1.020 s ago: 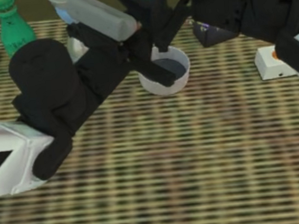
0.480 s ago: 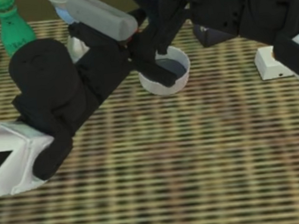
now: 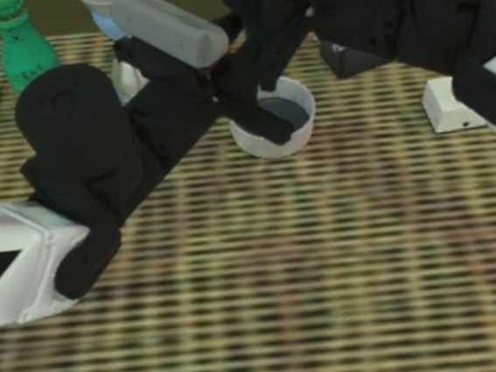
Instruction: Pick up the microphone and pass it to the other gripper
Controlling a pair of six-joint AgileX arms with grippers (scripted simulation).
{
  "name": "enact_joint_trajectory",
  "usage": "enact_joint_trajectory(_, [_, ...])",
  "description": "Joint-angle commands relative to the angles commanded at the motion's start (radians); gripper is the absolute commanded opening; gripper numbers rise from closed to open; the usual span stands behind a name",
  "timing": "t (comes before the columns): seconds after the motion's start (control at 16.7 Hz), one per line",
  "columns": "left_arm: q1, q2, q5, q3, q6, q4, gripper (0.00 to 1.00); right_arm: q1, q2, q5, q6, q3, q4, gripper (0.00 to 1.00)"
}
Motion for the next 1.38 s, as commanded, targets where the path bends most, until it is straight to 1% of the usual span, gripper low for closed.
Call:
enact_joint_trajectory(0.12, [0.000, 0.000, 0.000, 0.000, 0.000, 0.000, 0.00, 0.000, 0.000, 0.000, 0.000, 0.000, 0.000, 0.00])
enact_joint_trajectory(0.9, [0.000, 0.000, 0.000, 0.000, 0.000, 0.000, 0.98, 0.000, 0.000, 0.000, 0.000, 0.000, 0.000, 0.00])
enact_joint_trajectory(0.96, [0.000, 0.000, 0.000, 0.000, 0.000, 0.000, 1.00, 0.000, 0.000, 0.000, 0.000, 0.000, 0.000, 0.00])
enact_joint_trajectory(1.38, [0.000, 0.000, 0.000, 0.000, 0.000, 0.000, 1.00, 0.000, 0.000, 0.000, 0.000, 0.000, 0.000, 0.00])
